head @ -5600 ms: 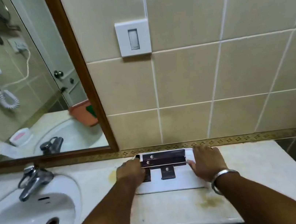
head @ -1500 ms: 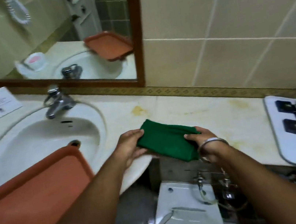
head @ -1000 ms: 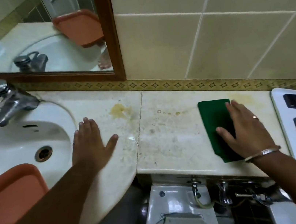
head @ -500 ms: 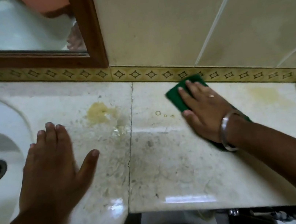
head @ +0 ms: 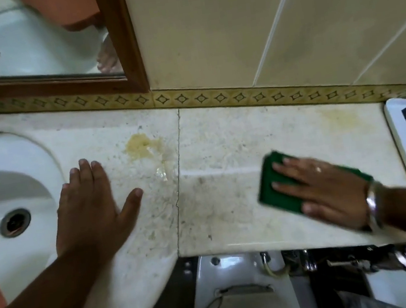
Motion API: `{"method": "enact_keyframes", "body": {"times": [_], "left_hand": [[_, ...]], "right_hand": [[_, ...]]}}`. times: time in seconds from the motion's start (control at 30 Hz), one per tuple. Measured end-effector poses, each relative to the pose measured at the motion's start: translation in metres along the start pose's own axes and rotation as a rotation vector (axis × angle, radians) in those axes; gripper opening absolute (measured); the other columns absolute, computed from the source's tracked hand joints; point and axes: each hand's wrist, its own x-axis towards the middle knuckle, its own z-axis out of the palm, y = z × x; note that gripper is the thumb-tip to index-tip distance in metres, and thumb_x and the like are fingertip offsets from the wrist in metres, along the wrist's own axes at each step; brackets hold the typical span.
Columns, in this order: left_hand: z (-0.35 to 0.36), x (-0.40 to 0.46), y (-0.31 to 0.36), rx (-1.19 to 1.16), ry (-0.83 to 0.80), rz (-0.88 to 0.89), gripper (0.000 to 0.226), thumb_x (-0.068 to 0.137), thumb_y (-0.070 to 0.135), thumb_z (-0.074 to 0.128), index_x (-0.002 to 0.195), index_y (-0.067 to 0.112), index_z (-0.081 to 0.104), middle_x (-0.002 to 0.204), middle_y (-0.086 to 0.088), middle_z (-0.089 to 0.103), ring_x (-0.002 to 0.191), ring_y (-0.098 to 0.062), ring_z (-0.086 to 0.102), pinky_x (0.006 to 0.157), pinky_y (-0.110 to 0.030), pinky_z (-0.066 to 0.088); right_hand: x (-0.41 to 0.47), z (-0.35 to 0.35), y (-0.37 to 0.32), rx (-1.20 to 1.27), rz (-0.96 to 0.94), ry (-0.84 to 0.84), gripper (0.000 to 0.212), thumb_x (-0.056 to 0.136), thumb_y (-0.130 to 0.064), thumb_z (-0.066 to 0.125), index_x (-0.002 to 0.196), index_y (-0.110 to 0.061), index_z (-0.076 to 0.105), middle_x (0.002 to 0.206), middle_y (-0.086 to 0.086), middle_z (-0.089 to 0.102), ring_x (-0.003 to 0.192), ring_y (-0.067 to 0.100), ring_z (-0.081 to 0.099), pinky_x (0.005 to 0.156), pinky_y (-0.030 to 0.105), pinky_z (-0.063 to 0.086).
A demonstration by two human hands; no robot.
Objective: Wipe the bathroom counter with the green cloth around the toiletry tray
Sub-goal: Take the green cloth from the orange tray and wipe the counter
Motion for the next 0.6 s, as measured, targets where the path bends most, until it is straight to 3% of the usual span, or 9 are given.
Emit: {"method": "enact_keyframes", "body": {"times": [0.17,0.27,0.37,0.43,0.5,0.6], "left_hand": [[-0.001,-0.003,0.003,0.011,0.006,-0.006,0.096,0.088,0.071,0.022,0.15,-0.003,0.021,0.158,-0.027,0.021,0.145,-0.041,0.021,0.117,-0.054,0.022],[-0.003,-0.003,0.003,0.007,0.01,-0.011,0.097,0.087,0.071,0.021,0.151,-0.002,0.02,0.159,-0.026,0.02,0.146,-0.04,0.019,0.118,-0.053,0.02],[-0.003,-0.004,0.001,-0.014,0.01,-0.011,0.098,0.087,0.072,0.022,0.151,-0.002,0.02,0.159,-0.026,0.02,0.147,-0.04,0.019,0.118,-0.053,0.02],[-0.002,-0.003,0.001,-0.017,0.01,-0.008,0.097,0.087,0.072,0.023,0.15,-0.002,0.022,0.158,-0.027,0.022,0.145,-0.041,0.021,0.117,-0.054,0.021],[-0.002,-0.003,0.0,-0.023,0.013,-0.008,0.096,0.088,0.071,0.025,0.149,-0.002,0.022,0.157,-0.027,0.023,0.145,-0.041,0.022,0.116,-0.054,0.022],[0.0,-0.004,0.0,-0.029,0.022,-0.005,0.095,0.087,0.07,0.027,0.15,-0.002,0.022,0.158,-0.027,0.023,0.145,-0.041,0.021,0.117,-0.054,0.022]], "right_hand": [[0.11,-0.021,0.015,-0.046,0.297,0.043,0.061,0.095,-0.046,0.019,0.152,-0.025,0.011,0.16,0.013,0.009,0.147,0.03,0.006,0.118,0.042,0.008],[0.108,-0.009,-0.045,-0.101,0.153,0.081,0.061,0.095,-0.048,0.021,0.151,-0.025,0.012,0.158,0.016,0.015,0.145,0.034,0.014,0.117,0.047,0.009],[0.032,0.012,-0.082,-0.009,-0.09,0.023,0.057,0.096,-0.048,0.02,0.151,-0.031,0.018,0.159,0.01,0.017,0.145,0.03,0.016,0.117,0.048,0.012],[-0.011,0.014,-0.052,0.013,-0.118,0.014,0.055,0.097,-0.049,0.019,0.15,-0.035,0.019,0.16,0.006,0.016,0.146,0.027,0.017,0.114,0.048,0.02],[-0.021,0.005,-0.009,0.016,0.01,-0.032,0.056,0.097,-0.052,0.015,0.15,-0.035,0.017,0.158,0.01,0.017,0.144,0.032,0.019,0.11,0.054,0.03],[0.032,-0.011,0.027,-0.008,0.205,-0.043,0.06,0.092,-0.055,0.011,0.148,-0.034,0.007,0.159,0.013,0.012,0.145,0.037,0.013,0.114,0.052,0.022]]}}
